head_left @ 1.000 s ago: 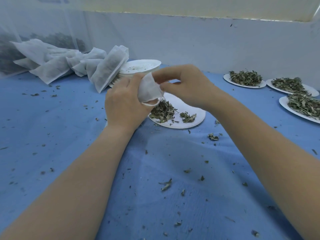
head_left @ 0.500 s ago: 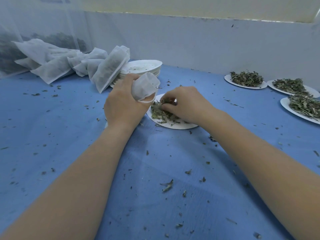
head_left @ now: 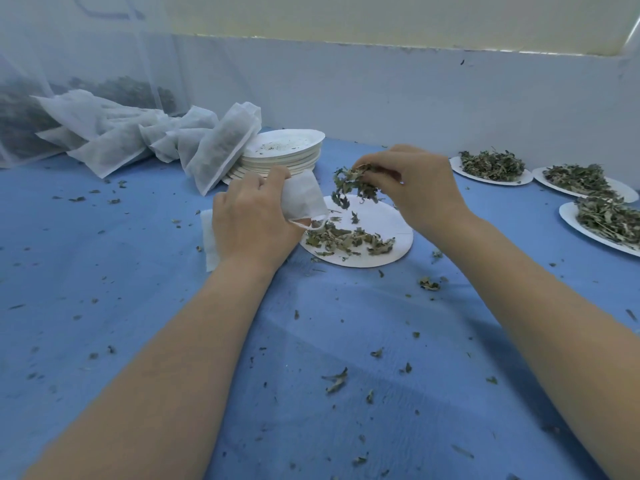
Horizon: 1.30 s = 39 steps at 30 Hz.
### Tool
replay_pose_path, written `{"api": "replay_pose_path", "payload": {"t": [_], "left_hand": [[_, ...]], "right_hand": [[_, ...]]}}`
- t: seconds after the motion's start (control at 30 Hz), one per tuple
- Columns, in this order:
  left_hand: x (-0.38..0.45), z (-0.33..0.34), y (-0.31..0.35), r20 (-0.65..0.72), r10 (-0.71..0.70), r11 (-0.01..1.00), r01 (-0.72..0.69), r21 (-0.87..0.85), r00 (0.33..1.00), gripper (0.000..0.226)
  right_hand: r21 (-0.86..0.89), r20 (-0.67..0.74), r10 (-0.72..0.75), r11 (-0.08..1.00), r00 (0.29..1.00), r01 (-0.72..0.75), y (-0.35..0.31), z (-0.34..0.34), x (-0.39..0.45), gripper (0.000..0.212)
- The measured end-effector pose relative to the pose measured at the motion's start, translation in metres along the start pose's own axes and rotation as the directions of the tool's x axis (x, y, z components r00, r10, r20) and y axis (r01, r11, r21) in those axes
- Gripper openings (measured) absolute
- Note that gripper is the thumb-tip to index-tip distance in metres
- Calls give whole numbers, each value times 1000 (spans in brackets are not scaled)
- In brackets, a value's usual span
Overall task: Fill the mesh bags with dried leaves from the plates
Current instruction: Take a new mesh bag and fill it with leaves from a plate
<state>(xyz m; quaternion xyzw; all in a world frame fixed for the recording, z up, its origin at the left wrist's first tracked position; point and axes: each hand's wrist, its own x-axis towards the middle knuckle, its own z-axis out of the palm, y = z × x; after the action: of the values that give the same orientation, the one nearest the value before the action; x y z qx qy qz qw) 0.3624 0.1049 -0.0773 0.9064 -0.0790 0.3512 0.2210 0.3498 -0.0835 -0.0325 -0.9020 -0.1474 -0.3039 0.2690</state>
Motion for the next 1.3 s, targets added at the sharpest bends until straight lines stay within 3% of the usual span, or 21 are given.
{"api": "replay_pose_path", "payload": {"t": [0.1, 0.3, 0.4, 0.57, 0.67, 0.77, 0.9, 1.0, 1.17, 1.3], "left_hand": [[-1, 0, 0, 1, 26, 996, -26, 81, 1000, 45], [-3, 0, 5, -31, 100, 995, -99, 23, 995, 39], [-4, 0, 8, -44, 141, 989, -142, -31, 989, 40], [-4, 1, 9, -67, 144, 987, -148, -58, 987, 47], [-4, 0, 9, -90, 143, 985, -151, -81, 986, 41], [-5, -1, 12, -101, 187, 978, -194, -69, 977, 38], [-6, -2, 14, -93, 230, 970, -236, -60, 969, 38], [-6, -4, 15, -83, 212, 972, -219, -80, 974, 42], [-5, -5, 13, -67, 167, 978, -174, -118, 984, 42], [-6, -4, 15, -68, 237, 957, -245, -155, 969, 40]], "right_hand": [[0, 14, -105, 995, 994, 105, -3, -3, -2, 16], [-10, 64, -216, 976, 974, 217, -16, 10, -8, 18], [105, 56, -91, 991, 994, 85, -26, 14, -9, 22], [340, 253, 100, 922, 962, -185, -32, 8, -8, 33], [425, 352, 131, 860, 927, -283, -30, 2, -8, 28], [356, 289, 112, 909, 951, -216, -32, 5, -10, 20], [367, 97, 139, 915, 986, -165, -34, 15, -12, 30], [289, -27, 155, 947, 988, -141, -36, 19, -14, 22], [206, 171, 81, 972, 982, -115, -34, 15, -16, 13], [188, 293, 25, 979, 956, -84, -33, 11, -14, 15]]}}
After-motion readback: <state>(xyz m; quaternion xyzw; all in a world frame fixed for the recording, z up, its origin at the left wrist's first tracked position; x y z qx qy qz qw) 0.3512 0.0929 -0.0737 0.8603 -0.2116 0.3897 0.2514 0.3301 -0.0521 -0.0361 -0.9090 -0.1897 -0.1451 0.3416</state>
